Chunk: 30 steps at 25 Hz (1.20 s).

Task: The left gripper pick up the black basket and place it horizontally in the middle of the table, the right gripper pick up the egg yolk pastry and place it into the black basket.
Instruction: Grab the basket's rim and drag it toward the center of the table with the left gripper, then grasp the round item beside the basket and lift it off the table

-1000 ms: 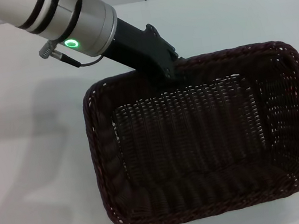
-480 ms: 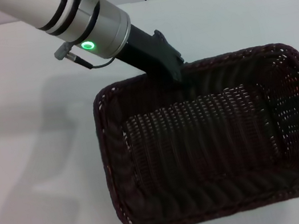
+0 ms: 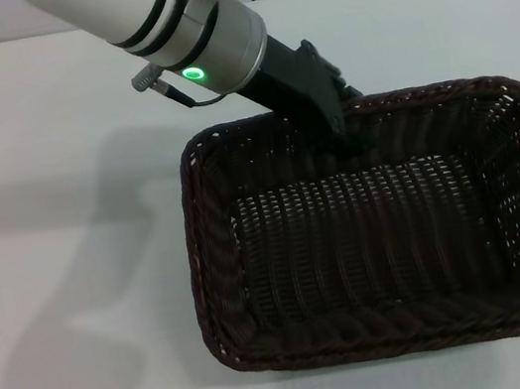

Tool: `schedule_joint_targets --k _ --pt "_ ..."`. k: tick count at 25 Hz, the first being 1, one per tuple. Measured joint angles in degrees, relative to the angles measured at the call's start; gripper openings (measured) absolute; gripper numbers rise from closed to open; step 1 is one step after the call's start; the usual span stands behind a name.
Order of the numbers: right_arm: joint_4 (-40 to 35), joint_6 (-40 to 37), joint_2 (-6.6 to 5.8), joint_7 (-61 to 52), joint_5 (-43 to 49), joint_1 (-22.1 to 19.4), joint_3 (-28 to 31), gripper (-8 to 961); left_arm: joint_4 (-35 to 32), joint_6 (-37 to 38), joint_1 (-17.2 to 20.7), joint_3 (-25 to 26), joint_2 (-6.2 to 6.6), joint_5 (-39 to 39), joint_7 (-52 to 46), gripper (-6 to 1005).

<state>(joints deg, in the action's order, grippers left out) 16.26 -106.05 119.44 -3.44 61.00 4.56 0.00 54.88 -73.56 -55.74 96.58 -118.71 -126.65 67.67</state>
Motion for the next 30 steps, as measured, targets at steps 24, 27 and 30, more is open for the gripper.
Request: schedule_joint_targets --k 24,27,30 --pt "-0.42 2.75 -0.16 0.01 -0.01 0.97 -3.73 842 27.08 85.51 35.02 -22.05 0.51 7.95 -0.94 800" --pt "-1.6 5.08 -0.21 0.01 0.02 2.44 -7.77 843 24.7 97.09 37.95 -25.08 0.55 6.33 -5.85 800" --pt "-2.23 7.03 -0.25 0.01 0.04 3.38 -9.6 843 20.09 102.94 39.01 -25.53 0.66 1.96 -15.12 800"
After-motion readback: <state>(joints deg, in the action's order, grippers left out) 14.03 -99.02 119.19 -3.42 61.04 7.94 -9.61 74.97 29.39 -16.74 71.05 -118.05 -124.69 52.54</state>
